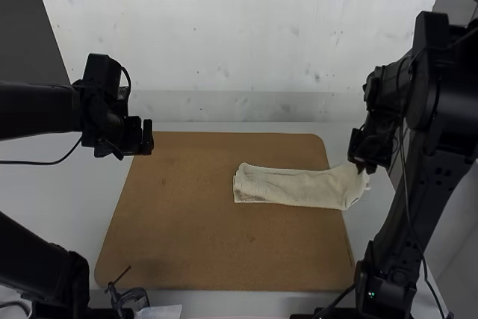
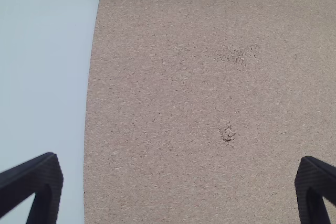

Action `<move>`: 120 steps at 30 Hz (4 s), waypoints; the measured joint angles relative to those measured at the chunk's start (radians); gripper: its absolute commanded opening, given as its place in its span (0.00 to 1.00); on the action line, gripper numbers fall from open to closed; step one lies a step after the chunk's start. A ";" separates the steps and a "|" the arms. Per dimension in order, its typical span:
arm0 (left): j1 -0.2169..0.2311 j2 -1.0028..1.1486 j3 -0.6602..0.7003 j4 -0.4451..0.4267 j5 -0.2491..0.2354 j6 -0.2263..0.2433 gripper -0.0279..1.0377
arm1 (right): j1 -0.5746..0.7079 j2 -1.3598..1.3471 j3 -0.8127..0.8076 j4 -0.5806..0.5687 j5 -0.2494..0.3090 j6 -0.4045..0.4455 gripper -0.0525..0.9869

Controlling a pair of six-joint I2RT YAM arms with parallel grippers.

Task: Fold the towel.

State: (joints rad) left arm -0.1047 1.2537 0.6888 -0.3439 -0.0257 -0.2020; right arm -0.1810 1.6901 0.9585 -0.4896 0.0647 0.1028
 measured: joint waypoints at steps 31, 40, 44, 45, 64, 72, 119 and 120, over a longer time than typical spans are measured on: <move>0.000 0.014 -0.019 0.029 0.000 0.003 0.96 | 0.867 0.369 0.504 -0.219 0.117 0.399 0.06; 0.000 0.044 -0.019 0.043 0.000 0.004 0.96 | 0.884 0.380 0.519 -0.208 0.115 0.404 0.58; 0.000 0.044 -0.020 0.043 0.000 0.004 0.96 | 0.884 0.372 0.519 -0.217 0.096 0.405 0.58; 0.000 0.044 -0.020 0.043 0.000 0.004 0.96 | 0.884 0.362 0.519 -0.219 0.093 0.404 0.57; 0.000 0.043 -0.037 0.048 0.000 0.007 0.96 | 0.848 0.350 0.466 -0.175 0.136 0.357 0.07; 0.000 0.043 -0.052 0.045 0.000 0.007 0.96 | 0.898 0.462 0.525 -0.181 0.143 0.356 0.07; 0.033 -0.103 -0.052 0.027 0.000 0.037 0.96 | 0.827 0.064 0.465 -0.287 0.146 0.350 0.97; 0.035 -0.117 -0.052 0.018 0.000 0.037 0.96 | 0.810 0.035 0.430 -0.274 0.146 0.349 0.97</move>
State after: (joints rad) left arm -0.0696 1.1366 0.6369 -0.3264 -0.0254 -0.1646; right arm 0.6289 1.7252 1.3880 -0.7635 0.2111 0.4519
